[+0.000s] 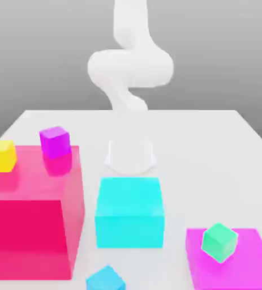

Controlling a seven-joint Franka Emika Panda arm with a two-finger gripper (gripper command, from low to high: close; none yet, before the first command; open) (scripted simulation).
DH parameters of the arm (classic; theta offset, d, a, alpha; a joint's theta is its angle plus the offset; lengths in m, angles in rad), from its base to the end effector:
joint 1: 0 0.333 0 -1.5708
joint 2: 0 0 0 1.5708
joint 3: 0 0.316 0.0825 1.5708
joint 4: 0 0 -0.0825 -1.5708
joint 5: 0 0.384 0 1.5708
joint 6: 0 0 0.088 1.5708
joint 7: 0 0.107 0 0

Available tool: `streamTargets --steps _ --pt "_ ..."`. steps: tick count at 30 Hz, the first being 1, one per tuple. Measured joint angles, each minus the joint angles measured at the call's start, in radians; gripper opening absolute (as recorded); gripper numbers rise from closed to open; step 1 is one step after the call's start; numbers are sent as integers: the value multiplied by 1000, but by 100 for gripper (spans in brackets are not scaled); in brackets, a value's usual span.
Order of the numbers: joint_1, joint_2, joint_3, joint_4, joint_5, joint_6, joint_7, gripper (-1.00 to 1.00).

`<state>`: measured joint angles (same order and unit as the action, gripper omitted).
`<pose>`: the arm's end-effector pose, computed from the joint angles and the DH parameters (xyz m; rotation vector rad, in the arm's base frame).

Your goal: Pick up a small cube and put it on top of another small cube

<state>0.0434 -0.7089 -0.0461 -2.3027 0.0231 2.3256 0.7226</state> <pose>0.3799 -0.0068 0.6791 -2.5020 0.9633 -0.9332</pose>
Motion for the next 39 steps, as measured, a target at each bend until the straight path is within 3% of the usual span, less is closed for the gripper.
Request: streamTargets --steps 14,21,29,33,34,39 --pt "158 516 -187 -15 182 142 -473 0" --pt "163 765 -202 -23 234 216 -680 0" --pt "137 1020 -205 -38 168 324 -821 0" --pt "96 1164 -155 -13 212 430 -871 0" --pt "87 1189 -144 -8 222 449 -879 -100" --pt "87 1189 -144 -8 222 446 -879 -100"
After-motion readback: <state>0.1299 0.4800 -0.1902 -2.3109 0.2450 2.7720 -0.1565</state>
